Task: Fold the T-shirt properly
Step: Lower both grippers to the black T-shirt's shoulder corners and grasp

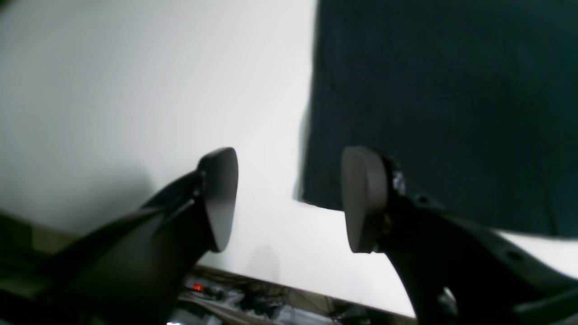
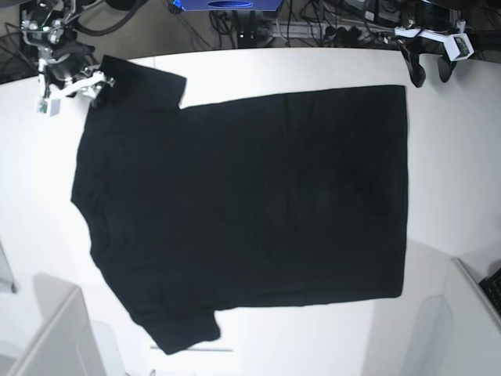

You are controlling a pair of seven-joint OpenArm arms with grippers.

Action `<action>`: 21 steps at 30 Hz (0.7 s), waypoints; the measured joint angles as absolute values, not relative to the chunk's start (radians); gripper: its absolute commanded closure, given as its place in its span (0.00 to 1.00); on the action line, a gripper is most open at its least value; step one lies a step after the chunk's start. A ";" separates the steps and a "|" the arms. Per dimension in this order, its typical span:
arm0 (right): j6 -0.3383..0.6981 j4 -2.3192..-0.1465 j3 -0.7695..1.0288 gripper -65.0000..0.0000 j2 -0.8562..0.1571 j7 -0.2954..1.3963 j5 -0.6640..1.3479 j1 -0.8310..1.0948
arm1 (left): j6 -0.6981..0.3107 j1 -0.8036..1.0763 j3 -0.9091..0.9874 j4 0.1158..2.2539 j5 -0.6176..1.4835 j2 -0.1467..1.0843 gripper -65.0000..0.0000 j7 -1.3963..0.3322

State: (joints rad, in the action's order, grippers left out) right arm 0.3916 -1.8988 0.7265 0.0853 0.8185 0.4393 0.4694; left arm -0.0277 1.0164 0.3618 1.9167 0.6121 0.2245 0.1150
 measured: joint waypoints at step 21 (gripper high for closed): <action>0.402 -1.776 0.625 0.50 0.077 0.760 0.448 0.501 | -0.085 0.872 0.442 1.862 0.656 0.200 0.46 -0.132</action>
State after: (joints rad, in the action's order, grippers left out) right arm 0.4015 -1.7763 0.6247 0.0769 0.7601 0.4484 0.5011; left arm -0.0853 0.8722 0.4416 1.8618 0.6563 0.2005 -0.1318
